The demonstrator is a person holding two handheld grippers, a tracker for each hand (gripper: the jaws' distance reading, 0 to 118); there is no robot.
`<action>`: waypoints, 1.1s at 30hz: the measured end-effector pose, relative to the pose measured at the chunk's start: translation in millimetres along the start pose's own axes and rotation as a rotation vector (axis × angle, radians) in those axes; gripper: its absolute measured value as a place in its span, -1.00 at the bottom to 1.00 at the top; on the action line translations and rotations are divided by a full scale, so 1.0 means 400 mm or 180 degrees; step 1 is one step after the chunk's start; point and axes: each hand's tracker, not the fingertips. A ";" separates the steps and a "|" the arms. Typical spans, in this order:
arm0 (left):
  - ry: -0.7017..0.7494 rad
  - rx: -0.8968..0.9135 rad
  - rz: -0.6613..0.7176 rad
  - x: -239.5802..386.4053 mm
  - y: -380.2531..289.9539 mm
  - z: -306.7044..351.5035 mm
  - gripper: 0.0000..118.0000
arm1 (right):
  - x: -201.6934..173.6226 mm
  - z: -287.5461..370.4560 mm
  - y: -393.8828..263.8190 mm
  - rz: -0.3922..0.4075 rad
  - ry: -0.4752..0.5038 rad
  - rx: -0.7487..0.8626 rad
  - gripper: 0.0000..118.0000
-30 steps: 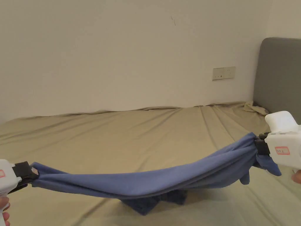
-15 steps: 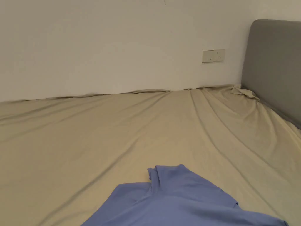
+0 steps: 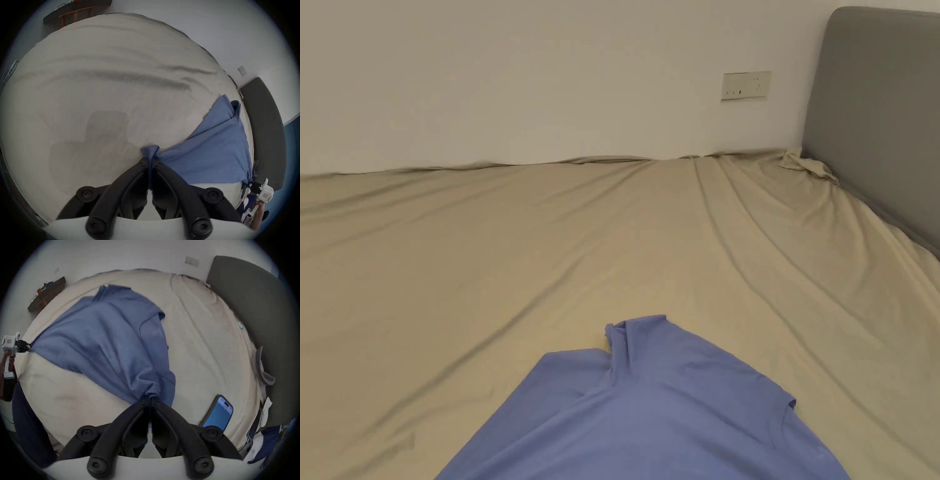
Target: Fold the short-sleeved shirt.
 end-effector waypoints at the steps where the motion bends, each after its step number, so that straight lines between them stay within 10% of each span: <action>1: 0.0030 -0.0015 -0.0011 0.000 -0.003 -0.005 -0.98 | 0.000 -0.015 -0.003 0.0019 -0.0041 -0.0041 -0.93; 5: 0.0112 -0.0010 0.0019 0.010 0.003 -0.005 -0.92 | -0.006 -0.057 -0.001 -0.0002 -0.0060 -0.0095 -0.93; 6: 0.0159 0.0003 0.0024 0.017 0.008 0.002 -0.60 | -0.004 -0.059 0.006 -0.0007 -0.0066 -0.0080 -0.80; 7: 0.0283 0.0123 -0.0058 0.032 0.013 0.024 0.52 | -0.001 -0.049 0.019 -0.0009 -0.0057 -0.0089 -0.11; 8: 0.0443 0.0291 -0.0211 0.050 0.020 0.055 1.00 | -0.003 -0.028 0.029 0.0130 -0.0060 -0.0128 0.72; 9: 0.0509 0.0401 -0.0297 0.072 0.018 0.096 1.00 | -0.002 0.003 0.038 0.0350 -0.0125 -0.0176 1.00; 12: 0.0201 0.1138 -0.0513 0.124 -0.006 0.303 1.00 | 0.000 0.189 0.080 0.0542 -0.0117 0.0515 0.97; 20: 0.0828 0.1148 -0.0873 0.238 -0.207 0.346 1.00 | -0.128 0.398 0.110 -0.0088 0.0142 0.1946 1.00; 21: 0.0834 0.1087 -0.0786 0.214 -0.218 0.320 1.00 | -0.149 0.398 0.112 -0.0187 0.0233 0.1944 0.94; 22: 0.0479 0.1124 -0.0633 0.200 -0.230 0.303 0.75 | -0.171 0.394 0.115 -0.0265 0.0377 0.1934 0.48; 23: 0.0275 0.1136 -0.0497 0.186 -0.235 0.286 -0.12 | -0.182 0.374 0.122 -0.0349 0.0525 0.1857 -0.46; 24: 0.0267 0.1018 -0.0291 0.175 -0.227 0.257 -1.00 | -0.187 0.356 0.123 -0.0392 0.0581 0.1796 -0.96; 30: 0.0628 0.1030 -0.0455 0.218 -0.211 0.200 -1.00 | -0.221 0.328 0.164 -0.0035 0.0579 0.1786 -0.96; 31: 0.0701 0.1050 -0.0448 0.219 -0.197 0.179 -0.71 | -0.224 0.326 0.171 -0.0024 0.0575 0.1787 -0.96; 33: 0.0921 0.1016 -0.0525 0.214 -0.146 0.139 1.00 | -0.225 0.319 0.179 -0.0040 0.0621 0.1792 -0.96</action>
